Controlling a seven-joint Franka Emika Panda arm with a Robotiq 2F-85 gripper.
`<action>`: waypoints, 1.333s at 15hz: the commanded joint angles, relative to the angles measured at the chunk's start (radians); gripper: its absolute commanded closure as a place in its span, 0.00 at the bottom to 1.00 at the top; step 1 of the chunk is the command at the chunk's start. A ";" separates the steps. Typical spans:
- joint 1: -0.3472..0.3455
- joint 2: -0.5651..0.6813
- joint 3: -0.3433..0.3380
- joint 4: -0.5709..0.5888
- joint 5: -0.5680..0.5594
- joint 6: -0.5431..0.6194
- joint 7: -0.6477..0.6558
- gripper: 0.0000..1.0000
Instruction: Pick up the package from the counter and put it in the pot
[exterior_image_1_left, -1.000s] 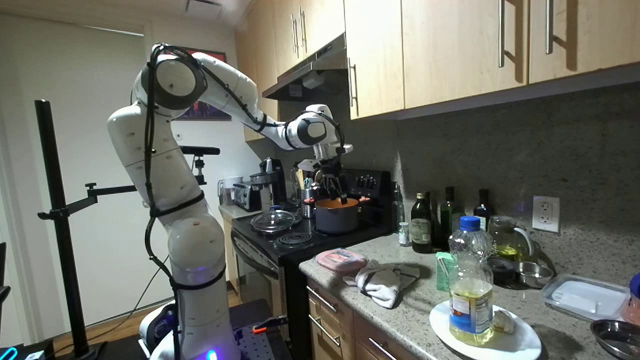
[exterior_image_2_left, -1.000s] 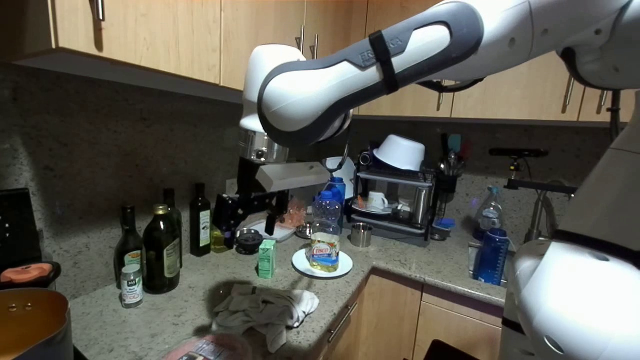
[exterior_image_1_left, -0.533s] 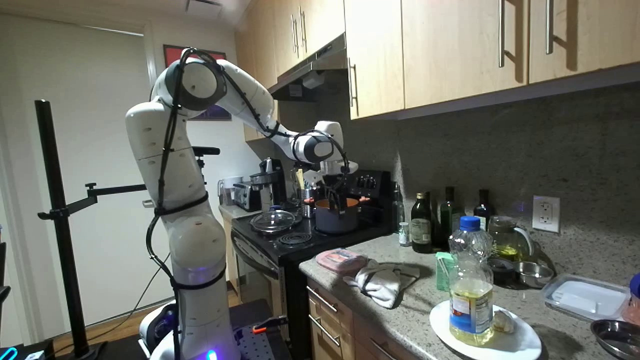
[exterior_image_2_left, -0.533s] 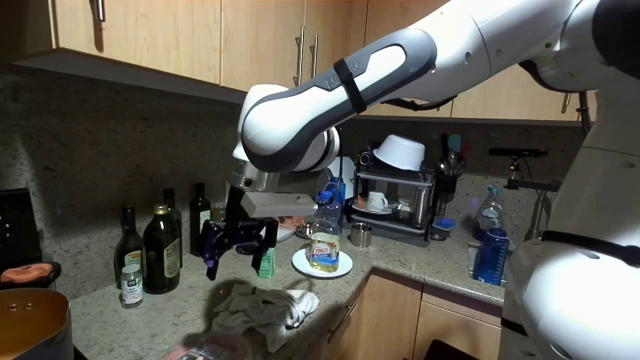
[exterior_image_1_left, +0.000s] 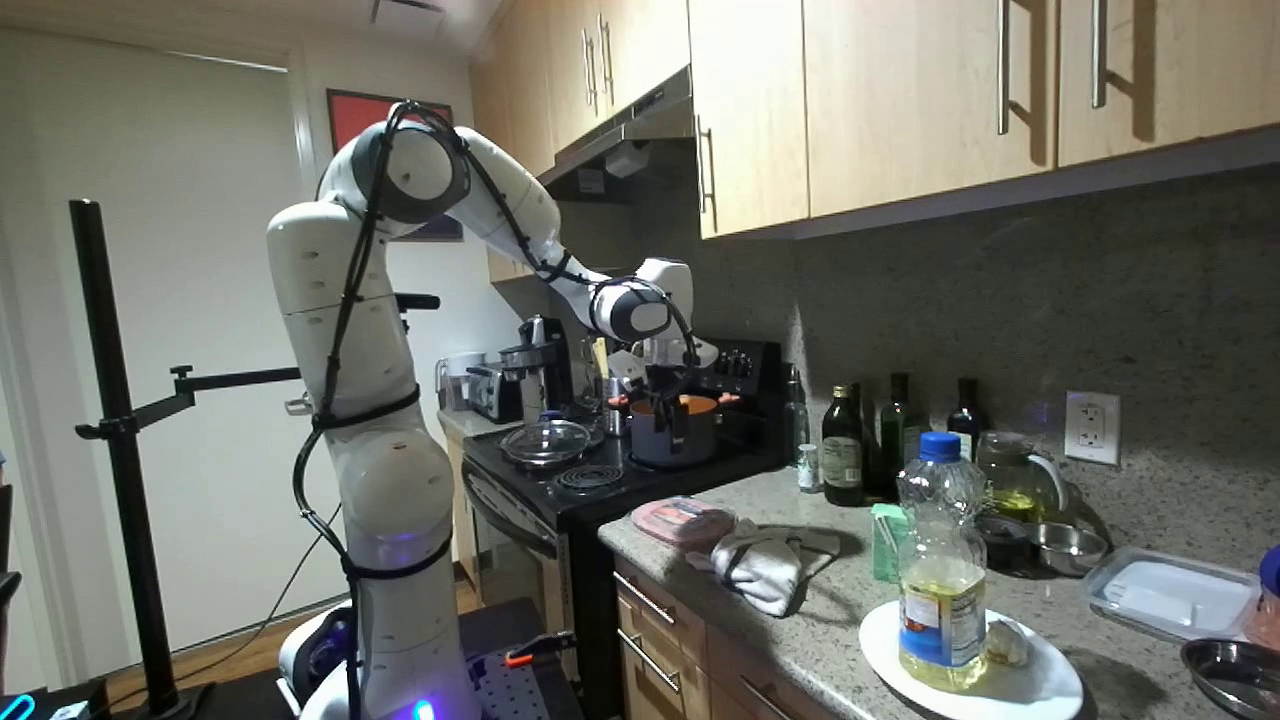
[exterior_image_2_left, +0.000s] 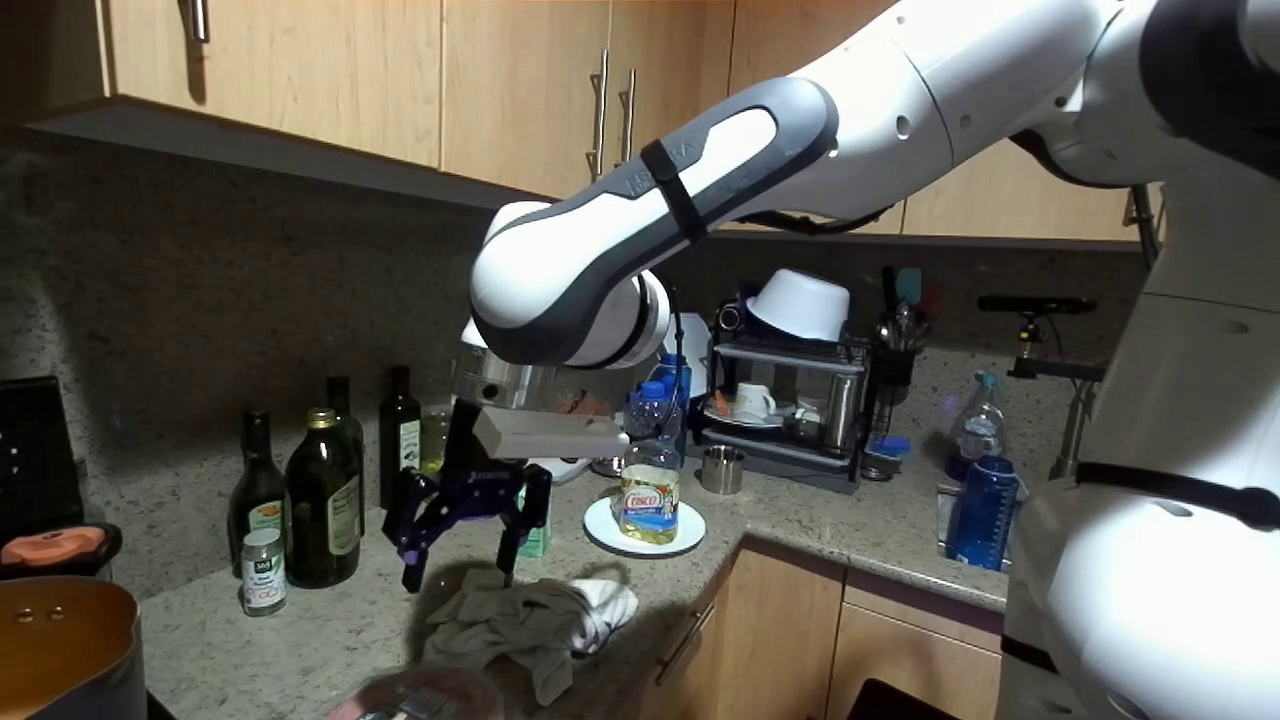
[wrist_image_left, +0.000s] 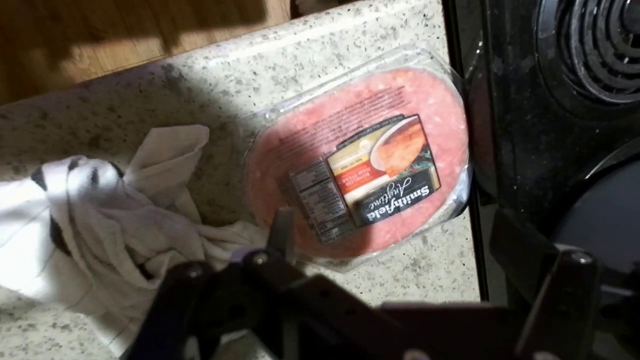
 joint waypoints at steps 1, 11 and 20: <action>-0.002 0.030 -0.018 -0.002 0.014 0.044 0.008 0.00; -0.022 0.230 -0.080 -0.001 0.246 0.181 -0.108 0.00; -0.064 0.373 -0.053 -0.017 0.450 0.321 -0.291 0.00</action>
